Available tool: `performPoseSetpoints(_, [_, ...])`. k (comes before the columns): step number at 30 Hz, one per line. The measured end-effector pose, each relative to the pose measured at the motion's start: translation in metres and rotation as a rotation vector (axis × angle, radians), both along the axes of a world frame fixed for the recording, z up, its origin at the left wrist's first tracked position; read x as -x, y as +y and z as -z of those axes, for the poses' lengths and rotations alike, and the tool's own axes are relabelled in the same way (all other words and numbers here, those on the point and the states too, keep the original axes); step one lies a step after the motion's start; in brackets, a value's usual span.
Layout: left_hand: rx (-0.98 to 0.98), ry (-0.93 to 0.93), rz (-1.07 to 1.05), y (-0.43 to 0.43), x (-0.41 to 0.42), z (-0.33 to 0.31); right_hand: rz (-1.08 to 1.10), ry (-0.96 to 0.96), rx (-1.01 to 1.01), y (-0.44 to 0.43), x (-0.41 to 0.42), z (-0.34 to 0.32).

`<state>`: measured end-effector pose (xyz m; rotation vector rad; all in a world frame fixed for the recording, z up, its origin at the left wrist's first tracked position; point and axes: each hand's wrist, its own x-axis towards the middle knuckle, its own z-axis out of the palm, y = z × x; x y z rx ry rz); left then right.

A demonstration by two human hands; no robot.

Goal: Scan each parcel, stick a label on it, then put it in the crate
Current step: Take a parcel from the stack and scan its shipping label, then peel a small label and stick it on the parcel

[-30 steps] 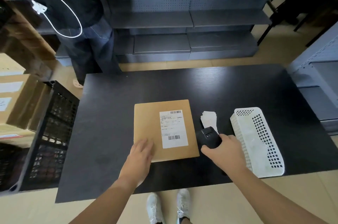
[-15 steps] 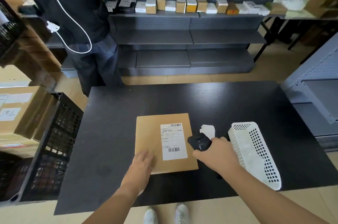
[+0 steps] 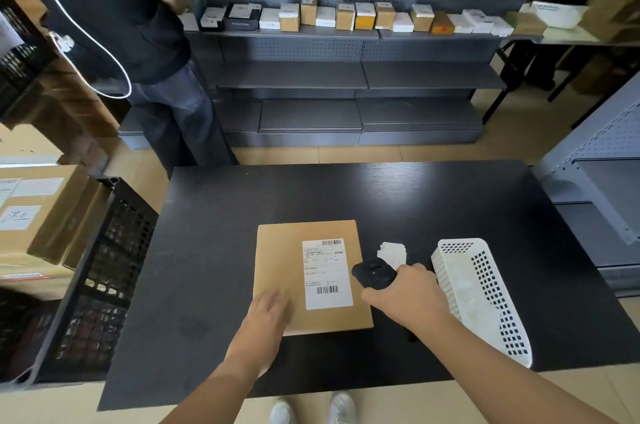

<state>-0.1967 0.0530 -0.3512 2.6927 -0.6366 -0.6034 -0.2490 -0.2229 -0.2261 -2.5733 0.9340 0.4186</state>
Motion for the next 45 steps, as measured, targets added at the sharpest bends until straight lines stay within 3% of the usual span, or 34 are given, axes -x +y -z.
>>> performPoseSetpoints(27, [0.028, -0.007, -0.040, 0.000, 0.002, -0.006, -0.025, 0.099, 0.005, -0.006, 0.004, 0.007])
performPoseSetpoints(38, [0.140, 0.003, -0.051, 0.009, 0.005, 0.007, 0.187, 0.146, -0.066, -0.023, 0.041, 0.097])
performPoseSetpoints(45, [0.185, -0.135, -0.037, 0.014, 0.012, 0.024, 0.229, 0.147, -0.059, -0.011, 0.052, 0.142])
